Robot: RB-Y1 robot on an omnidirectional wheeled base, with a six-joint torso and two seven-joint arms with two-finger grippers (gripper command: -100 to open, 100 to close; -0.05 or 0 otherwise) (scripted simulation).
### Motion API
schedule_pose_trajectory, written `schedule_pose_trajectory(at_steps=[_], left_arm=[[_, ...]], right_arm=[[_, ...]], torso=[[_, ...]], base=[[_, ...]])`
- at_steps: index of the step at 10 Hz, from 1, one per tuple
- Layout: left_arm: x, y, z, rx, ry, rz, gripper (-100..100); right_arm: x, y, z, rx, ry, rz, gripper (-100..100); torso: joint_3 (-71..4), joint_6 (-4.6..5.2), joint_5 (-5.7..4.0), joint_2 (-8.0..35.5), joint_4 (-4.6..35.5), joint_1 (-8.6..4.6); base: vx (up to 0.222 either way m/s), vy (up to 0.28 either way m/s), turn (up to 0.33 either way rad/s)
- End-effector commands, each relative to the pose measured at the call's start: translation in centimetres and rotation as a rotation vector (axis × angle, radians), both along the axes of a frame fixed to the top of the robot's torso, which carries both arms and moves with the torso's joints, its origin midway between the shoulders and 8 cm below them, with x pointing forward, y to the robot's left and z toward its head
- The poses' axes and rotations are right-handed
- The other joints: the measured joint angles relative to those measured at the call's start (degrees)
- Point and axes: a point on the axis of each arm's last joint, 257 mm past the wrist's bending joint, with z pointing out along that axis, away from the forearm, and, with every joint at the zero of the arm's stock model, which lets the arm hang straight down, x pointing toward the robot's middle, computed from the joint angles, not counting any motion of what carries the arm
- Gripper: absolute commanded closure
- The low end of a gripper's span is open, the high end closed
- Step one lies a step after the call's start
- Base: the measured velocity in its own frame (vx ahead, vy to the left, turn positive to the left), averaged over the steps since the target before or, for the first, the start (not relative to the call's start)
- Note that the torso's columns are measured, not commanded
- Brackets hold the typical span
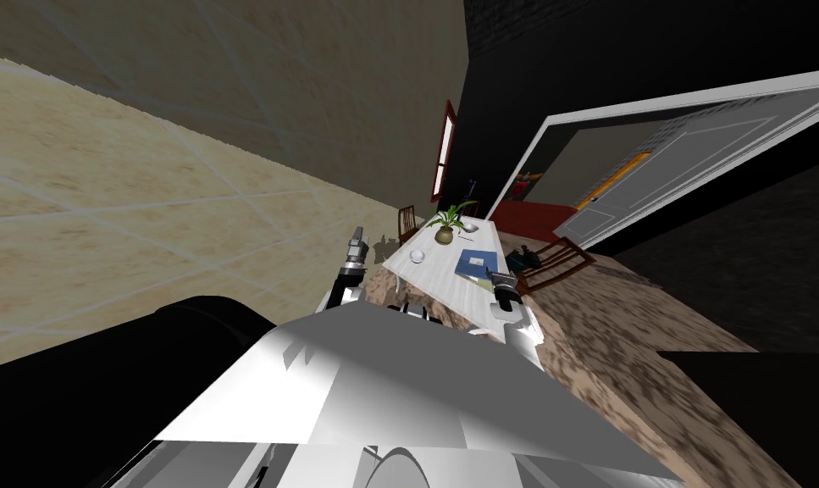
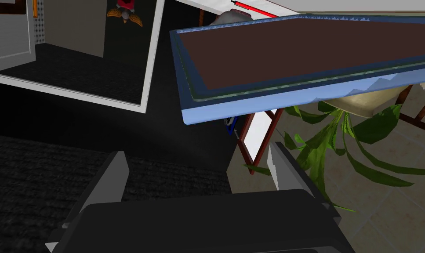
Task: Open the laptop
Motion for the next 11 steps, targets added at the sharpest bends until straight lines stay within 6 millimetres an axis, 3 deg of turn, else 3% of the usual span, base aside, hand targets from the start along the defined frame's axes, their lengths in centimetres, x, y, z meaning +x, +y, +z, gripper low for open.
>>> schedule_pose_trajectory(at_steps=[1, 5, 6, 7, 11], left_arm=[[0.0, 0.0, 0.0, 0.0, 0.0, 0.0, 0], [0.0, 0.0, 0.0, 0.0, 0.0, 0.0, 0], [0.0, 0.0, 0.0, 0.0, 0.0, 0.0, 0], [0.0, 0.0, 0.0, 0.0, 0.0, 0.0, 0], [0.0, 0.0, 0.0, 0.0, 0.0, 0.0, 0]], right_arm=[[1.2, -0.9, 1.4, 0.001, 0.002, -0.017, -100], [3.1, -2.2, 3.8, -0.002, -0.001, -0.046, -100], [3.0, -1.9, 3.2, -0.002, -0.001, -0.04, -100], [3.1, -2.0, 3.3, -0.001, 0.0, -0.042, 0], [3.1, -2.0, 3.3, -0.002, 0.0, -0.042, 0]], torso=[[-0.1, 0.0, -0.03, -0.1, 0.0, -0.11], [-0.2, -0.01, -0.02, -0.3, -0.1, -0.07], [-0.2, -0.01, -0.03, -0.3, -0.1, -0.1], [-0.2, 0.01, -0.04, -0.3, -0.1, -0.12], [-0.1, -0.01, -0.03, -0.2, -0.1, -0.1]], base=[[-0.086, 0.001, 0.057], [-0.08, -0.001, 0.057], [-0.029, -0.003, 0.011], [-0.006, 0.0, -0.002], [0.0, 0.0, 0.0]])
